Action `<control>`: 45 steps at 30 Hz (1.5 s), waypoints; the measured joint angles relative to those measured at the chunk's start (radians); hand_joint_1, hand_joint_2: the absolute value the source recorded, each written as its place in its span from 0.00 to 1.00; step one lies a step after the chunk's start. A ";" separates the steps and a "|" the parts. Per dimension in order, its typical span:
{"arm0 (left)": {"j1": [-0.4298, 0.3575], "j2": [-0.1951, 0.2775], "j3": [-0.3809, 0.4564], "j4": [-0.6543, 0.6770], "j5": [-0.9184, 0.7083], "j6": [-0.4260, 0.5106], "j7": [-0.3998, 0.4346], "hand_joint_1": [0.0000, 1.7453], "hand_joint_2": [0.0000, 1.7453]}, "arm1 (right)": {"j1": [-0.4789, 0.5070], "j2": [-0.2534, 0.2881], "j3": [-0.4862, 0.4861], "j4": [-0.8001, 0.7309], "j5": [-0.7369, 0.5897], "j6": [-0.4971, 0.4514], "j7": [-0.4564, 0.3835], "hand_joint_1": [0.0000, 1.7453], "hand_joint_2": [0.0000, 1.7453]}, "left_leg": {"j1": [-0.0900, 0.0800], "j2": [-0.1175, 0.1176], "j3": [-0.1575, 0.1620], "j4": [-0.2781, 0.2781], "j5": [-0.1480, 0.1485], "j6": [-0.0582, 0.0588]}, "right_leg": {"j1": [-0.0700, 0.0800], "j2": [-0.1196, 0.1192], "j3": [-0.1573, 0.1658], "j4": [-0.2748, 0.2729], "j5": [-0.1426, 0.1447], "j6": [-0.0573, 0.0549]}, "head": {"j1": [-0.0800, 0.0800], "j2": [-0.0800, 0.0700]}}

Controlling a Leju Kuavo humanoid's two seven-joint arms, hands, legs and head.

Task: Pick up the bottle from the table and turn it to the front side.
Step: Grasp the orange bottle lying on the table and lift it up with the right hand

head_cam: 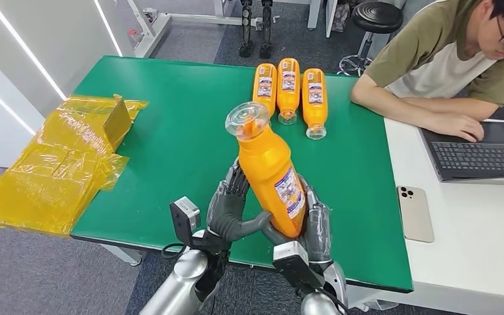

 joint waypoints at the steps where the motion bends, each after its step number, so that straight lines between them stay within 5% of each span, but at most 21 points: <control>1: 0.000 0.000 0.000 0.000 -0.004 -0.002 -0.001 0.00 1.00 | 0.002 -0.001 0.003 0.006 0.024 0.014 0.022 1.00 1.00 | 0.000 0.000 0.000 0.000 0.000 0.000 | 0.000 0.000 0.000 0.000 0.000 0.000 | 0.000 0.000; 9: 0.005 0.004 0.004 -0.035 -0.026 0.007 -0.005 0.00 1.00 | 0.051 -0.027 0.011 0.008 0.204 0.160 0.168 1.00 1.00 | 0.000 -0.001 -0.001 0.000 0.000 0.000 | 0.000 -0.001 -0.001 0.000 -0.001 0.000 | 0.000 0.000; 27: 0.032 0.015 0.046 -0.189 -0.068 0.013 0.002 0.00 1.00 | 0.131 -0.069 -0.018 -0.061 0.296 0.267 0.217 1.00 1.00 | 0.000 -0.001 -0.001 0.000 -0.001 0.000 | 0.000 -0.001 -0.001 0.000 -0.001 0.000 | 0.000 0.000; 28: 0.031 0.015 0.046 -0.193 -0.070 0.011 0.003 0.17 1.00 | 0.135 -0.070 -0.018 -0.061 0.297 0.269 0.217 1.00 1.00 | 0.000 -0.001 -0.001 0.000 -0.001 0.000 | 0.000 -0.001 -0.001 0.000 -0.001 0.000 | 0.000 0.000; 31: 0.029 0.015 0.048 -0.204 -0.085 -0.007 0.014 0.92 1.00 | 0.141 -0.074 -0.018 -0.061 0.297 0.272 0.214 1.00 1.00 | 0.000 -0.001 -0.001 0.000 -0.001 0.000 | 0.000 -0.001 -0.001 0.000 -0.001 0.000 | 0.000 0.000; 32: 0.029 0.015 0.048 -0.206 -0.091 -0.018 0.020 1.00 1.00 | 0.141 -0.075 -0.019 -0.061 0.296 0.271 0.211 1.00 1.00 | 0.000 -0.001 -0.001 0.000 -0.001 0.000 | 0.000 -0.001 0.000 0.000 -0.001 0.000 | 0.000 0.000; 45: -0.007 0.015 -0.011 -0.167 -0.126 -0.108 0.083 1.00 1.00 | 0.138 -0.085 -0.035 -0.037 0.243 0.211 0.170 1.00 1.00 | 0.000 -0.002 -0.002 0.000 -0.001 0.000 | 0.000 -0.001 0.000 0.000 -0.001 0.000 | 0.000 0.000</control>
